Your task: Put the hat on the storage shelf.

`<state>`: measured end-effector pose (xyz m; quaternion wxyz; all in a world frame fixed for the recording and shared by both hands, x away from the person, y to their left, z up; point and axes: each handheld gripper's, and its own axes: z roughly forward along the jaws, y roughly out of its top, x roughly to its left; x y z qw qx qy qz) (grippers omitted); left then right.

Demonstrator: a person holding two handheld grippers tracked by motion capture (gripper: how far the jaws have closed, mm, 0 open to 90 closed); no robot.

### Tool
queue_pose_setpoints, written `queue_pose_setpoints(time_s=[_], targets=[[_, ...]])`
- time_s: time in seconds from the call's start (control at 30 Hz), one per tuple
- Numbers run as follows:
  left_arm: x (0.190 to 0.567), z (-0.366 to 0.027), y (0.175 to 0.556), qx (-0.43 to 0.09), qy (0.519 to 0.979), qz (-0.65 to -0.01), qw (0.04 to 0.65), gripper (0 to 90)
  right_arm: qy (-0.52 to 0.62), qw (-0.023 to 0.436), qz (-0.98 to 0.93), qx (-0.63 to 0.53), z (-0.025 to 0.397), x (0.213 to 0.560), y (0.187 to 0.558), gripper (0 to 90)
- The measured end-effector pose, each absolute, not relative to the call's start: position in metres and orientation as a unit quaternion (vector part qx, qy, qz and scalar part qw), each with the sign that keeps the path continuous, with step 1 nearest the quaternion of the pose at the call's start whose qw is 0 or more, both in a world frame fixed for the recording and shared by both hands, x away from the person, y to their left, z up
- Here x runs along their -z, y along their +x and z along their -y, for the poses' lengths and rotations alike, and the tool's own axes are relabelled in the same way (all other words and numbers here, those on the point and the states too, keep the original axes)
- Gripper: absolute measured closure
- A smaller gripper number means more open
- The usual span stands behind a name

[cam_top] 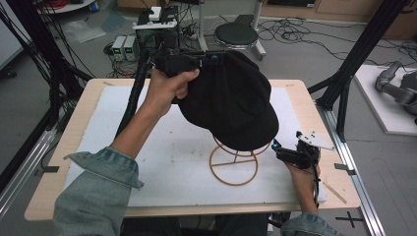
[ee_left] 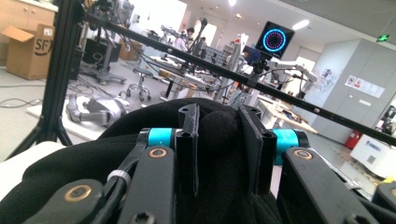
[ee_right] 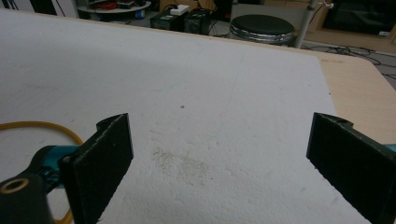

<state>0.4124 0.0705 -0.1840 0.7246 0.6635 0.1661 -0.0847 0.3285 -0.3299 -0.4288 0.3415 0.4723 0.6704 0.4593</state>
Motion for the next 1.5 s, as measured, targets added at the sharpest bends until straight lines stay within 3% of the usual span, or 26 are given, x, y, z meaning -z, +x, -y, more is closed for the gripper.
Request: queue_pose_setpoints(time_s=[0.6,1.5], targets=[[0.211,-0.060,0.414,0.110,0.681,-0.150,0.708,69.8,0.473,0.338,-0.672,-0.458,0.330,0.429,0.329,6.8],[0.227,-0.040,0.400,0.057,0.740,-0.092,0.664,69.6,0.473,0.338,-0.674,-0.455,0.331,0.430,0.330,6.7]])
